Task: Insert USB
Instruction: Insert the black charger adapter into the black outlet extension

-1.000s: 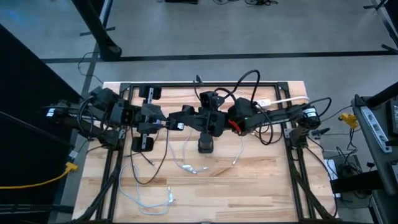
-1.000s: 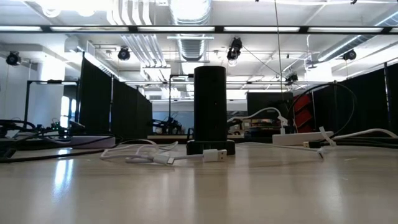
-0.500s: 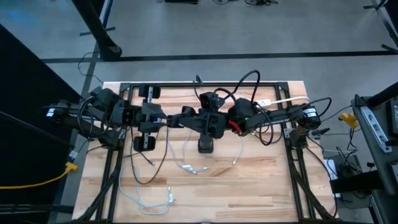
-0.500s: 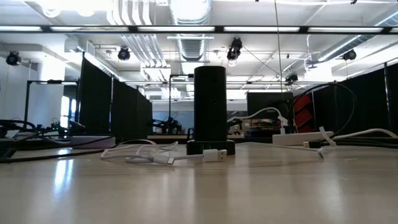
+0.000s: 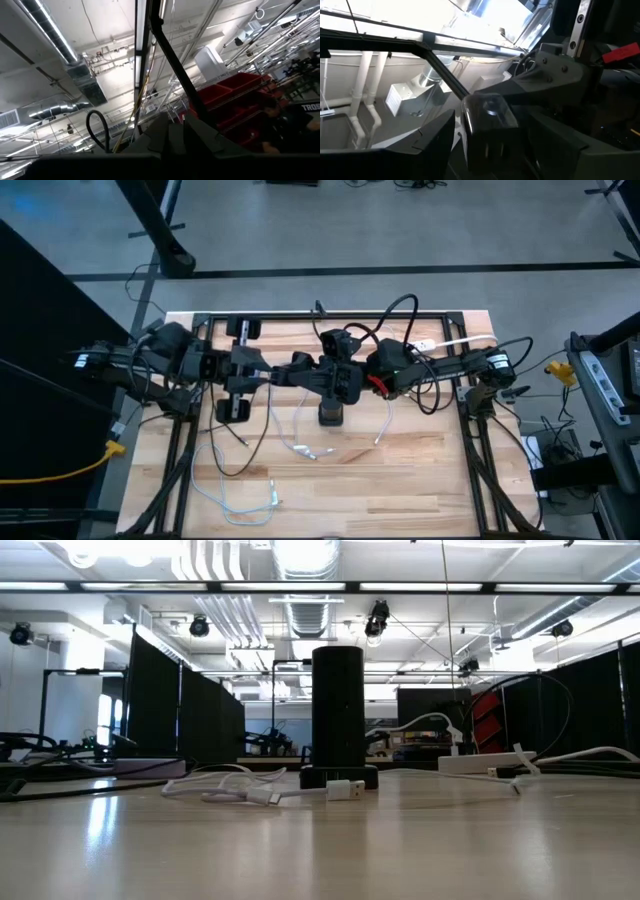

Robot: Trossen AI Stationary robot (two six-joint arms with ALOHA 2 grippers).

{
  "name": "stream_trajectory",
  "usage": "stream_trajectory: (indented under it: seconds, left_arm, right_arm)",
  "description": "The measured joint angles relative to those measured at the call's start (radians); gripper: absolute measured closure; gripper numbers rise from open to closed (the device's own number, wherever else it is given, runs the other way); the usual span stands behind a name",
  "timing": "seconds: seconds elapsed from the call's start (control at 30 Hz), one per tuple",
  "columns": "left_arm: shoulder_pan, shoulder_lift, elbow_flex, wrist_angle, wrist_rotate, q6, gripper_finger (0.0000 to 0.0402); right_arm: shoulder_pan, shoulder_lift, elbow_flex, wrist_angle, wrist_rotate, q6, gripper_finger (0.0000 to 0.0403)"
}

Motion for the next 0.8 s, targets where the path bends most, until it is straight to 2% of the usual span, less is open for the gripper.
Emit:
stream_trajectory:
  seconds: [0.3,0.47,0.63,0.8]
  left_arm:
    - [0.0,0.0,0.0,-0.003,-0.009,0.011,0.0369]
    - [0.0,0.0,0.0,-0.006,-0.009,0.014,0.0369]
    - [0.0,0.0,0.0,-0.007,-0.015,0.014,0.0369]
    - [0.0,0.0,0.0,-0.012,-0.024,0.014,0.0369]
  right_arm:
    - [0.0,0.0,0.0,0.0,0.002,0.001,0.0187]
    - [0.0,0.0,0.0,0.0,0.001,0.001,0.0211]
    - [0.0,0.0,0.0,0.004,-0.003,0.001,0.0258]
    - [0.0,0.0,0.0,0.004,-0.003,-0.008,0.0258]
